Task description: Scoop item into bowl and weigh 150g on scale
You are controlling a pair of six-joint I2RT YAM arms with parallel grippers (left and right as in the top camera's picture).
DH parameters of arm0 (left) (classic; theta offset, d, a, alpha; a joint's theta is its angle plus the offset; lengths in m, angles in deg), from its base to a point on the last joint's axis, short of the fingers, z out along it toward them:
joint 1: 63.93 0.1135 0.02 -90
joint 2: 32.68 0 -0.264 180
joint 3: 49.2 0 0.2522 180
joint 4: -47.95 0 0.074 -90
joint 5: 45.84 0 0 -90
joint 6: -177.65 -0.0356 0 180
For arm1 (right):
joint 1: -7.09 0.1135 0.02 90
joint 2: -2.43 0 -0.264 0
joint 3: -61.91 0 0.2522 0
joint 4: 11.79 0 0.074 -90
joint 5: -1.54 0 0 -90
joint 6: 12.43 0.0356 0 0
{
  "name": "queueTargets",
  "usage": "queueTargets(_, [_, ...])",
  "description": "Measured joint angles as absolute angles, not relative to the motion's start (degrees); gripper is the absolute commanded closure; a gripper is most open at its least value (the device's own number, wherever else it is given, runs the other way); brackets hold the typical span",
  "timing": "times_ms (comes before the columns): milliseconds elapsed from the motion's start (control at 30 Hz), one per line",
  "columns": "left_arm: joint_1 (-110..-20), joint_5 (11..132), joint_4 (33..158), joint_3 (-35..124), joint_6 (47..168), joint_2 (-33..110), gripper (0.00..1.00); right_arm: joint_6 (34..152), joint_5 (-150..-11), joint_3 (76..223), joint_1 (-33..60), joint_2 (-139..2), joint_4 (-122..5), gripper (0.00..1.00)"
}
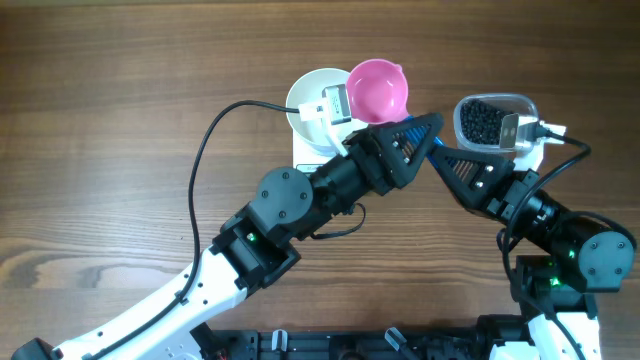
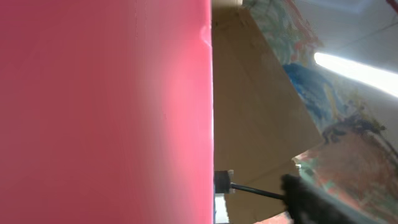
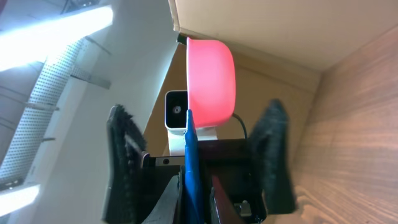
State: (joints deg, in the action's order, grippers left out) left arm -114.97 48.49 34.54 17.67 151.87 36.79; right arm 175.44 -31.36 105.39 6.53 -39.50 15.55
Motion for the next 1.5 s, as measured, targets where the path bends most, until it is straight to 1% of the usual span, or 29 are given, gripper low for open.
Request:
queueTargets(133, [-114.97, 48.93, 36.02, 17.67, 151.06, 36.79, 0.0, 170.91, -34.07, 105.41, 6.47, -39.92, 13.78, 0.95])
queueTargets(200, [-114.97, 49.81, 37.29, 17.67, 149.12, 36.79, 0.0, 167.28, -35.84, 105.41, 4.96, -41.66, 12.16, 0.95])
queueTargets(267, [-114.93, 50.2, 47.59, 18.23, 144.38, 36.62, 0.0, 163.94, -36.12, 105.74, 2.23, -43.28, 8.88, 0.95])
queueTargets(300, [-114.8, 50.22, 50.75, 18.26, 143.04, 36.59, 0.0, 162.1, -35.77, 106.37, 0.5, -43.98, 6.26, 0.95])
queueTargets(367, [-113.73, 50.61, 62.27, 18.17, 138.54, 35.44, 0.0, 157.58, -34.92, 108.86, -3.7, -45.31, 0.16, 0.96])
queueTargets(467, [-110.82, 50.9, 72.57, 18.17, 133.75, 32.13, 0.0, 147.7, -33.35, 116.58, -7.67, -45.88, -18.24, 0.95])
queueTargets(567, [-104.61, 50.92, 85.38, 18.41, 130.04, 27.04, 0.0, 133.38, -34.4, 127.29, -8.24, -45.88, -40.8, 0.96])
queueTargets(633, [-100.7, 50.88, 94.88, 18.69, 129.1, 25.84, 0.0, 125.43, -37.72, 133.17, -8.24, -45.99, -53.43, 0.95])
queueTargets(733, [-95.78, 50.88, 105.31, 19.52, 127.22, 26.04, 0.0, 114.63, -44.91, 142.17, -8.24, -46.97, -69.87, 0.96])
queueTargets(800, [-94.47, 50.83, 106.93, 20.03, 126.17, 26.15, 0.0, 108.45, -48.93, 148.16, -8.24, -49.05, -79.42, 0.95])
queueTargets(867, [-94.23, 50.85, 106.93, 20.49, 125.58, 26.26, 0.0, 103.51, -51.75, 152.1, -8.24, -51.74, -84.97, 0.95])
queueTargets(933, [-94.23, 50.85, 106.95, 20.57, 125.19, 26.26, 0.0, 99.53, -54.07, 153.28, -8.24, -54.3, -87.73, 0.96])
queueTargets(1033, [-94.23, 50.85, 106.95, 20.57, 125.19, 26.26, 0.0, 98.37, -56.78, 153.3, -8.24, -56.13, -88.73, 0.96])
queueTargets(1233, [-94.23, 50.85, 108.78, 20.64, 125.14, 26.26, 0.0, 104.55, -61.7, 153.3, -8.24, -56.5, -84.6, 0.96])
queueTargets(1367, [-94.23, 50.85, 115.1, 20.9, 124.31, 27.2, 0.0, 105.47, -63.31, 153.3, -8.24, -56.5, -84.82, 0.96])
queueTargets(1500, [-94.23, 50.85, 117.44, 21.1, 123.9, 31.74, 0.0, 106.0, -63.51, 153.3, -8.24, -56.5, -84.84, 0.95])
